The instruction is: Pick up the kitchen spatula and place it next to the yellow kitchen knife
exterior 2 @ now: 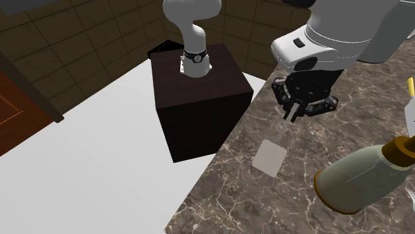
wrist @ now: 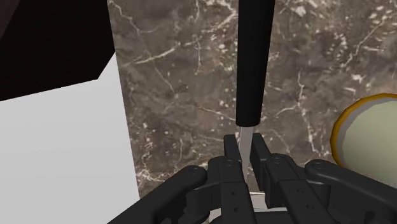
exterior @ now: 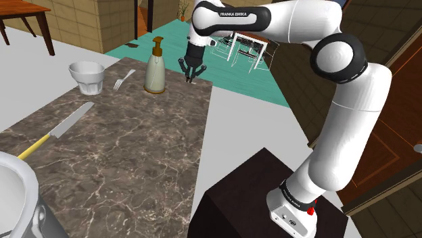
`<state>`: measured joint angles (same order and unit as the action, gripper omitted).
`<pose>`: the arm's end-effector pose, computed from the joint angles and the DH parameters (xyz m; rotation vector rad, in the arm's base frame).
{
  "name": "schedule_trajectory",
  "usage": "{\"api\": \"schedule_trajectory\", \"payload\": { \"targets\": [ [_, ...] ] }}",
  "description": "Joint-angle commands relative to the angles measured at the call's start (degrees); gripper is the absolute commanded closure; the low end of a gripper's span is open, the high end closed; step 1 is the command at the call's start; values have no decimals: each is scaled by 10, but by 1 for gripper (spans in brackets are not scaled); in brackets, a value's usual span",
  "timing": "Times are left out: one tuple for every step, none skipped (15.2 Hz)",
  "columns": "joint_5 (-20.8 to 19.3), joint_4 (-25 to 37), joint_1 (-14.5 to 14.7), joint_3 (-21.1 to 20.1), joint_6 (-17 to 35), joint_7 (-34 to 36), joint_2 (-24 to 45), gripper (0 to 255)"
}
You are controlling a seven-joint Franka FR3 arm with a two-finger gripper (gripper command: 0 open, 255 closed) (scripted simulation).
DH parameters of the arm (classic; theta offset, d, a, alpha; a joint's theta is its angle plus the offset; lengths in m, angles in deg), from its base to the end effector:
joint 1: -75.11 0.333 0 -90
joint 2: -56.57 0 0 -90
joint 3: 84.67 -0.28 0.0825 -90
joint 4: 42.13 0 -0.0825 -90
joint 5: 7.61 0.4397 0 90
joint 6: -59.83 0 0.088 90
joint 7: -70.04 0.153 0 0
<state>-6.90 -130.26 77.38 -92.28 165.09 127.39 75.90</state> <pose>0.6872 0.1147 0.3624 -2.8436 1.2675 0.0942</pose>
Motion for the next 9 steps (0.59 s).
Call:
{"api": "schedule_trajectory", "payload": {
  "targets": [
    [0, -21, 16, -8, 11, 25, -11, 255],
    [-1, -25, 23, -12, 13, 36, -13, 255],
    [-1, -28, 31, -16, 15, 49, -15, 255],
    [-2, -31, 39, -21, 16, 61, -17, 255],
    [-3, -33, 47, -25, 18, 73, -18, 255],
    [-4, -34, 55, -29, 19, 85, -19, 255],
    [-5, -35, 63, -33, 20, 97, -19, 255],
    [-6, -34, 71, -37, 21, 110, -18, 255],
    [-7, -33, 79, -41, 21, 122, -17, 255]
  ]
}}
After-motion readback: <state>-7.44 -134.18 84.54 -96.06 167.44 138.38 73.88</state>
